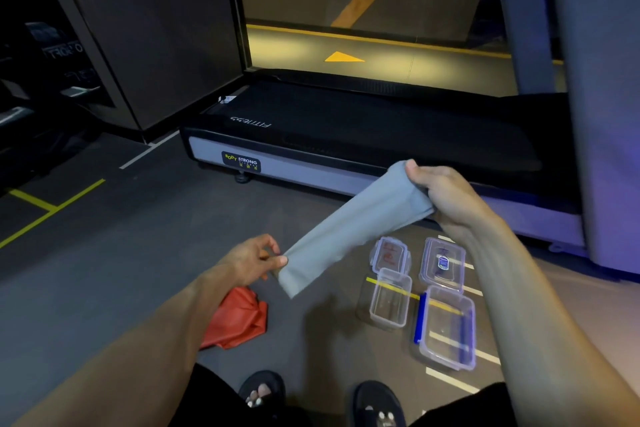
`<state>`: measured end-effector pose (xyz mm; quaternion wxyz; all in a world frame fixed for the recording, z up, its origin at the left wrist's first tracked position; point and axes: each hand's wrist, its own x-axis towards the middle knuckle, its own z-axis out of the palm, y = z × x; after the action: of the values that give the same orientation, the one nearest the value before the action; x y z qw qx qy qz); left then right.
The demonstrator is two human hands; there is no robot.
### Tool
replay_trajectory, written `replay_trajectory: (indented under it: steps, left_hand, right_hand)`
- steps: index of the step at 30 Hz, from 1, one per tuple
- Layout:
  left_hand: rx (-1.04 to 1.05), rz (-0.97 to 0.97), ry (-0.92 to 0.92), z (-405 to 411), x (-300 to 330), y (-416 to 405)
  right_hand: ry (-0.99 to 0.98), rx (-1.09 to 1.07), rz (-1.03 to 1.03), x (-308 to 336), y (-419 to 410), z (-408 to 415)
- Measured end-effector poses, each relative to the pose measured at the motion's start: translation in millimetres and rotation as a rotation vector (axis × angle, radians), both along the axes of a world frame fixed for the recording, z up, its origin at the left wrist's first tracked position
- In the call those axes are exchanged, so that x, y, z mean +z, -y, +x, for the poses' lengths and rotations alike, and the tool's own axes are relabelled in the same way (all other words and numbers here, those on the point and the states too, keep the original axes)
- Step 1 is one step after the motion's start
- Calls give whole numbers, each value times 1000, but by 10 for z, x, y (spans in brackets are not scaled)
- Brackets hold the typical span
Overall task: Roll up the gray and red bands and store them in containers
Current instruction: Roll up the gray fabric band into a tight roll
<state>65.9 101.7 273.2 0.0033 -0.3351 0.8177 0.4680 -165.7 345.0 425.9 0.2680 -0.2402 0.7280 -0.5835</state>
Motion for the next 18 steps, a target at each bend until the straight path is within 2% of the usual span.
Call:
replay_trajectory:
  steps: [9,13,18]
  left_hand:
    - [18,-129,42,23,86,-14]
    - [16,-152,51,37,94,4]
    - [19,-161,55,55,115,8]
  right_hand:
    - [128,-27,33,-10,-29,137]
    - [38,118,72,10,-53,172]
    - [34,34,69,-38,-83,132]
